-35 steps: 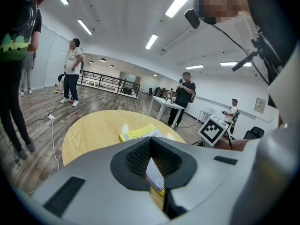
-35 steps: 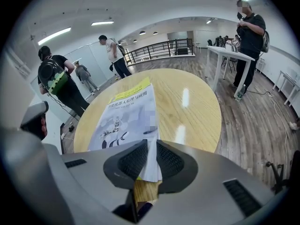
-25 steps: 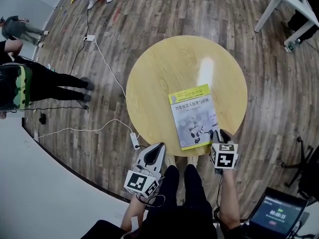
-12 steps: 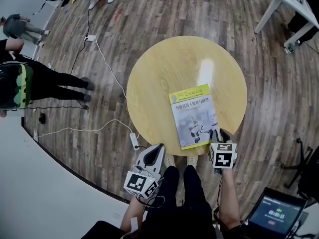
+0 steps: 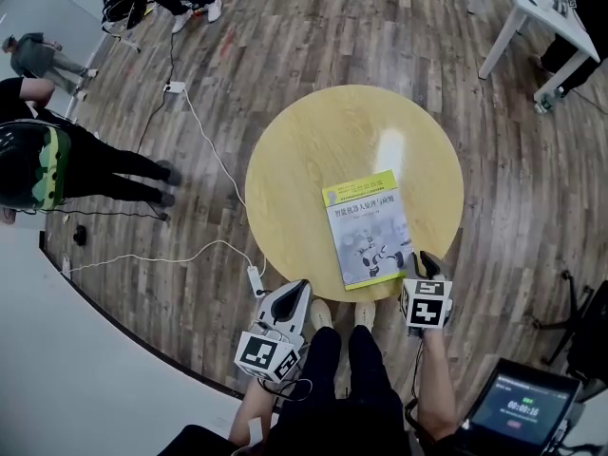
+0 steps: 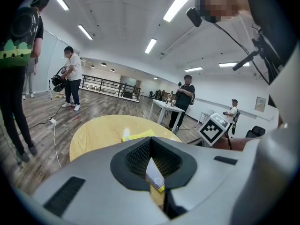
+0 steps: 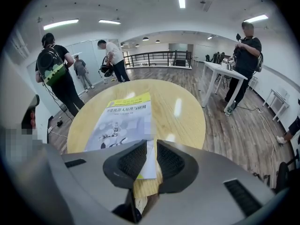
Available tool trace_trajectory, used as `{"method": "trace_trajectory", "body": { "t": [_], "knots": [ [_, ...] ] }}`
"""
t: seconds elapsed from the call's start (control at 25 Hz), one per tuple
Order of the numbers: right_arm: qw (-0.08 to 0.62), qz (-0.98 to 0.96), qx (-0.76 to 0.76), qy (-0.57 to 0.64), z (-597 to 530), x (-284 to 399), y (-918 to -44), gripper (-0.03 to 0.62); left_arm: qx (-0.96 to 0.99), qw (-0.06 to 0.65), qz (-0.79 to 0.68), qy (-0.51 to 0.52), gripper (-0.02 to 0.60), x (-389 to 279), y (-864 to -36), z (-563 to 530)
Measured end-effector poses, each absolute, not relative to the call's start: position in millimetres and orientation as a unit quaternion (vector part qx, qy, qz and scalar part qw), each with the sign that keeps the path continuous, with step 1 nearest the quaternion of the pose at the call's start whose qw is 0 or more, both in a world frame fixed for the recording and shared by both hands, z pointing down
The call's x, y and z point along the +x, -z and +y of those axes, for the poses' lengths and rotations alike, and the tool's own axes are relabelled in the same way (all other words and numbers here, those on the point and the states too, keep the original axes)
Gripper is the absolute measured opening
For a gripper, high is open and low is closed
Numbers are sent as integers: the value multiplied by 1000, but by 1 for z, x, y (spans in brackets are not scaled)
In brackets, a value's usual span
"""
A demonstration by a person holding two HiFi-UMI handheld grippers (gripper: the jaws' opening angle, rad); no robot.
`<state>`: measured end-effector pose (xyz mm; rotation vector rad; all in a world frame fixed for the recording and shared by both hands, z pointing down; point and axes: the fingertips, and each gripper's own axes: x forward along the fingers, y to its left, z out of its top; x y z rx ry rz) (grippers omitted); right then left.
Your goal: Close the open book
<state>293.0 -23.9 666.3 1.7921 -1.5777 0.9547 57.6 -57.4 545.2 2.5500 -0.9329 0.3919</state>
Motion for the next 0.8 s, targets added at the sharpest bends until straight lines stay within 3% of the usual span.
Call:
{"method": "trace_trajectory", "body": {
  "t": [0.12, 0.16, 0.2, 0.8],
  "knots": [
    [259, -596, 684, -331, -28, 290, -647, 59, 914, 191, -333, -133, -2, 57, -537, -57],
    [249, -600, 690, -320, -30, 289, -638, 7, 914, 190, -334, -129, -2, 57, -534, -57],
    [239, -604, 694, -310, -31, 288, -629, 3, 915, 188, -334, -124, -2, 57, -531, -57],
    [95, -697, 683, -197, -44, 227, -471, 3, 934, 104, -339, -53, -2, 43, -428, -68]
  ]
}}
